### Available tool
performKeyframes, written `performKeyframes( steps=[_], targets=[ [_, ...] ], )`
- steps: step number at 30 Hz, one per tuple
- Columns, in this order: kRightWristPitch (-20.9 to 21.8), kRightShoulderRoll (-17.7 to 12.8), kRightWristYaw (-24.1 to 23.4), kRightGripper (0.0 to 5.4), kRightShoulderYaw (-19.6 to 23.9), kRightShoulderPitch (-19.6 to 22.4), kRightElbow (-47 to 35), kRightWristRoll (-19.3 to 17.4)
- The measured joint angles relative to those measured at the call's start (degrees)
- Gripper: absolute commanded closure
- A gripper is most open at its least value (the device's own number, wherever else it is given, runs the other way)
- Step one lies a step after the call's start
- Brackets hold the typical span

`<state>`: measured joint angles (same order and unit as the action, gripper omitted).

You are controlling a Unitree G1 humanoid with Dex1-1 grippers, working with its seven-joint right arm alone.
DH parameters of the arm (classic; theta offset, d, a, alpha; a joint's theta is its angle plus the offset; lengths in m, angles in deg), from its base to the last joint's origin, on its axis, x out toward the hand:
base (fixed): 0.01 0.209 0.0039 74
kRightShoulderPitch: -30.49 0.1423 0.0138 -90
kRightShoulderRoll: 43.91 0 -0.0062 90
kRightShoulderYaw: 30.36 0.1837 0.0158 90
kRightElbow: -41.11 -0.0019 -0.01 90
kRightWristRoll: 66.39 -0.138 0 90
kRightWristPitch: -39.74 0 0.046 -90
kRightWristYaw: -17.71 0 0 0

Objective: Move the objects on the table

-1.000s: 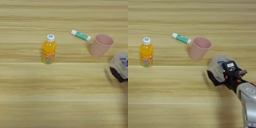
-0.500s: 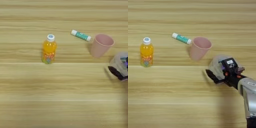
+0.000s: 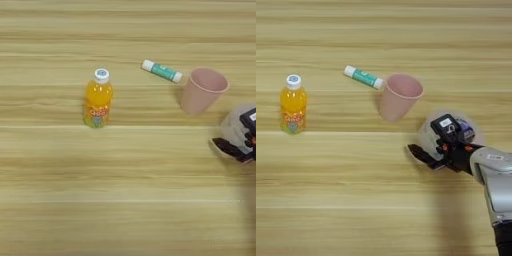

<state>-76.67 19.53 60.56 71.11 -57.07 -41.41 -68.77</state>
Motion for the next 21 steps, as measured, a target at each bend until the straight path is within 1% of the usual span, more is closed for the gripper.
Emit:
performKeyframes(
  steps=[5,17,18,21],
  targets=[
    [-0.5,-0.1,0.1,1.77,-0.1,0.3,0.2,0.3],
    [-0.6,0.1,0.0,2.93,0.5,0.3,0.2,-0.1],
    [-0.7,0.2,-0.1,3.09,0.8,0.1,-0.1,-0.3],
    [-1.0,0.5,-0.1,3.33,1.7,-1.3,-1.9,-1.2]
  ],
)
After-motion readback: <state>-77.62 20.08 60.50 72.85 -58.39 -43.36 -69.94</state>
